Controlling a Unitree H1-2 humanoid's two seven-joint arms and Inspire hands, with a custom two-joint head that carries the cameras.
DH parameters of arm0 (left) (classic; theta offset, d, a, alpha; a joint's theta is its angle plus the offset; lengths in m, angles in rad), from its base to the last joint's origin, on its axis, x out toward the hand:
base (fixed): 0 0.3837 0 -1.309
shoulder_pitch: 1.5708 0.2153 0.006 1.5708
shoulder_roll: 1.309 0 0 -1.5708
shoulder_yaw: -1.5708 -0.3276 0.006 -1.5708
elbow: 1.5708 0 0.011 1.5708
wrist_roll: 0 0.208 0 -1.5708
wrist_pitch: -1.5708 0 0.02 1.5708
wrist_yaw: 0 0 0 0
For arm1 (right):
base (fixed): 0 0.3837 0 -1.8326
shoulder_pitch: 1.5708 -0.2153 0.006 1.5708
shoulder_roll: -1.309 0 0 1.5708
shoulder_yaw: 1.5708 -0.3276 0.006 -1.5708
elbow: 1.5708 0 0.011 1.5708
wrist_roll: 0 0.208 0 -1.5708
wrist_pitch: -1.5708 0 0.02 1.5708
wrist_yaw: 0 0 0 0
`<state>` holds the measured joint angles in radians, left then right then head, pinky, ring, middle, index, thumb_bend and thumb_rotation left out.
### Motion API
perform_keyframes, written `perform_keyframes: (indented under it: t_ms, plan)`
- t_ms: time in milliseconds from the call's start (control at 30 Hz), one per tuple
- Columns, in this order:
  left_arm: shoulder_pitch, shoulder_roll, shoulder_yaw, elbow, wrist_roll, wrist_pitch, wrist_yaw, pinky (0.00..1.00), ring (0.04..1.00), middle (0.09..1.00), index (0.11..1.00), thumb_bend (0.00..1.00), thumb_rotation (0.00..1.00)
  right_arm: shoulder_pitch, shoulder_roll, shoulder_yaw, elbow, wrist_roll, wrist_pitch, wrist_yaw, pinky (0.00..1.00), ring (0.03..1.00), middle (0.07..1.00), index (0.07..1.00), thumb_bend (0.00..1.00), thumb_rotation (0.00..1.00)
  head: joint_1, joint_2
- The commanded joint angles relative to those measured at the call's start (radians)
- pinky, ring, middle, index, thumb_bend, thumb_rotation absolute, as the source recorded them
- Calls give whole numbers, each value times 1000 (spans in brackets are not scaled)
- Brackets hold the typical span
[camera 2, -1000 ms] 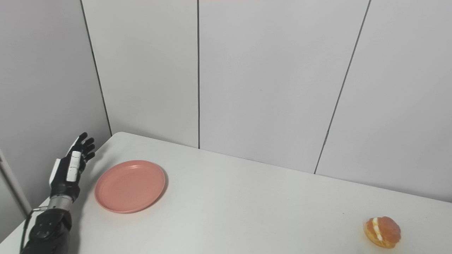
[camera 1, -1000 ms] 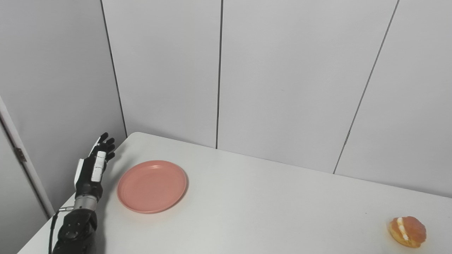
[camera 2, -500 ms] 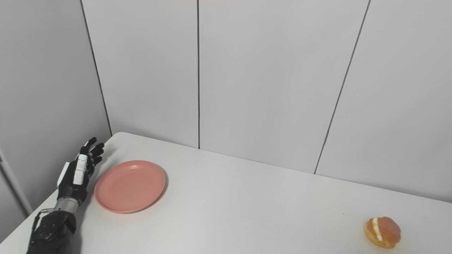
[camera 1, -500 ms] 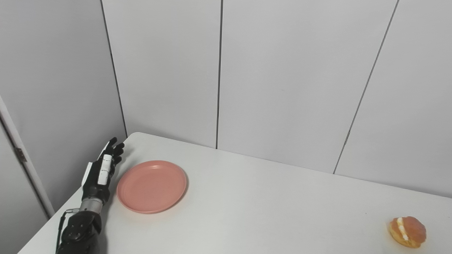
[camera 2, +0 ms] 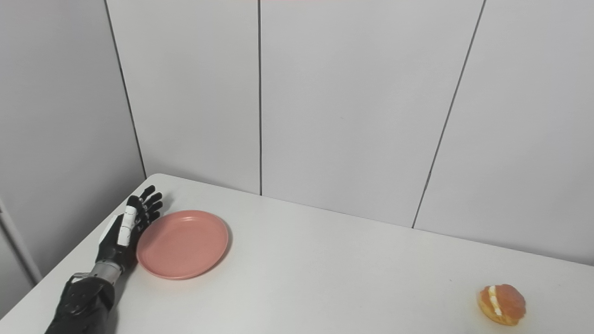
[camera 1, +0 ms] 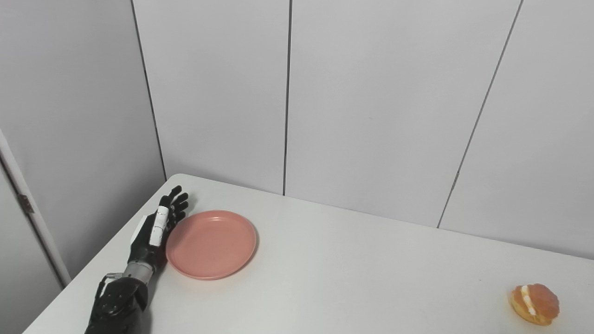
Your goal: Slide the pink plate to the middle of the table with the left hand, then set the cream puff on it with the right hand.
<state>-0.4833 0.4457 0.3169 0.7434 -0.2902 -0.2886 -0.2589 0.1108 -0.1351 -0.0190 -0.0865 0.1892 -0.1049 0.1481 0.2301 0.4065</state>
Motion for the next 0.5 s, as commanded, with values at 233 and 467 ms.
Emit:
perform_keyframes:
  t_ms: [233, 467]
  plan:
    - [0, 51, -25, -33, -11, 64, -37, 966, 958, 921, 947, 995, 980, 47, 3, 21, -2, -2, 66, 11, 920, 853, 887, 945, 773, 1000, -5, 7]
    - [8, 48, -46, -24, -31, 56, -102, 948, 940, 908, 893, 928, 999, 48, -2, 26, -5, -10, 68, 11, 916, 847, 886, 945, 780, 1000, -10, 14]
